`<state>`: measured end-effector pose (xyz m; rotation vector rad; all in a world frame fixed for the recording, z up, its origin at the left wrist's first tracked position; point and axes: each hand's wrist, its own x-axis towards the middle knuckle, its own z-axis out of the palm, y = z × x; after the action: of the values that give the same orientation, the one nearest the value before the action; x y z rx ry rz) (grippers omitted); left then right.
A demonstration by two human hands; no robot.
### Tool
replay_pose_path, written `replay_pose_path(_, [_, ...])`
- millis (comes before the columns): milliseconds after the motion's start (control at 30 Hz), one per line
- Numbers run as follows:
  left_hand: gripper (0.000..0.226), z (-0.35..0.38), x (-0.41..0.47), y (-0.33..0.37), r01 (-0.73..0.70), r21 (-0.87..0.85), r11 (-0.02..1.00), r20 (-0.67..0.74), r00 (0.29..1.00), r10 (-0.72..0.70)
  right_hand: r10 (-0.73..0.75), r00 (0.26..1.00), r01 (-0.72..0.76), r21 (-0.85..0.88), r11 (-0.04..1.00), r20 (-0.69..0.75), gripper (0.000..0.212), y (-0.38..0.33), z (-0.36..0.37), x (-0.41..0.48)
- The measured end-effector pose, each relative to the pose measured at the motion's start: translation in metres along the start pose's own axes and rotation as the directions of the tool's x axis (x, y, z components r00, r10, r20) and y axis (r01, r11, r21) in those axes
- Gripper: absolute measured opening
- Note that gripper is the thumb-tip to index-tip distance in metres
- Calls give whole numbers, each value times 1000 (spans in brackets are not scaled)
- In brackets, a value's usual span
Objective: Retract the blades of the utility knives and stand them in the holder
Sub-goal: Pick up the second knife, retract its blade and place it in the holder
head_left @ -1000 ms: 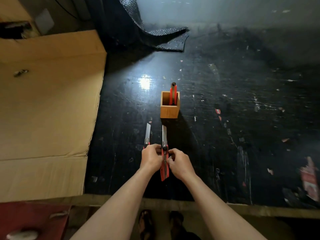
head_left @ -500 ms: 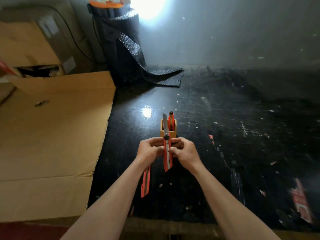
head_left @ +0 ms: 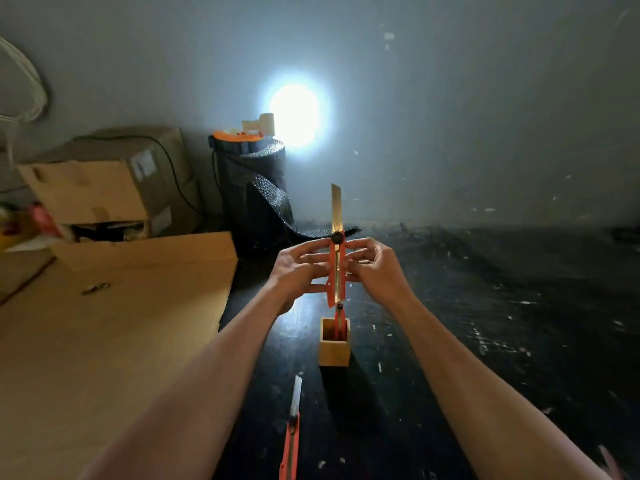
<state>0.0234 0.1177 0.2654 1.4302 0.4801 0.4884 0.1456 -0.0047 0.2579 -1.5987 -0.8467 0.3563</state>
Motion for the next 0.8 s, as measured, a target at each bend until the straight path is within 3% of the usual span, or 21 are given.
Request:
replay_pose_path(133, [41, 1, 7, 26, -97, 49, 994, 0, 995, 97, -43, 999, 43, -23, 999, -24, 26, -22, -4, 16])
replay_pose_path(367, [43, 0, 19, 48, -159, 10, 987, 12, 987, 159, -259, 963, 233, -247, 940, -78, 21, -56, -6, 36])
replay_pose_path(800, [46, -2, 38, 51, -170, -13, 985, 5, 985, 170, -284, 959, 270, -396, 878, 24, 10, -59, -8, 42])
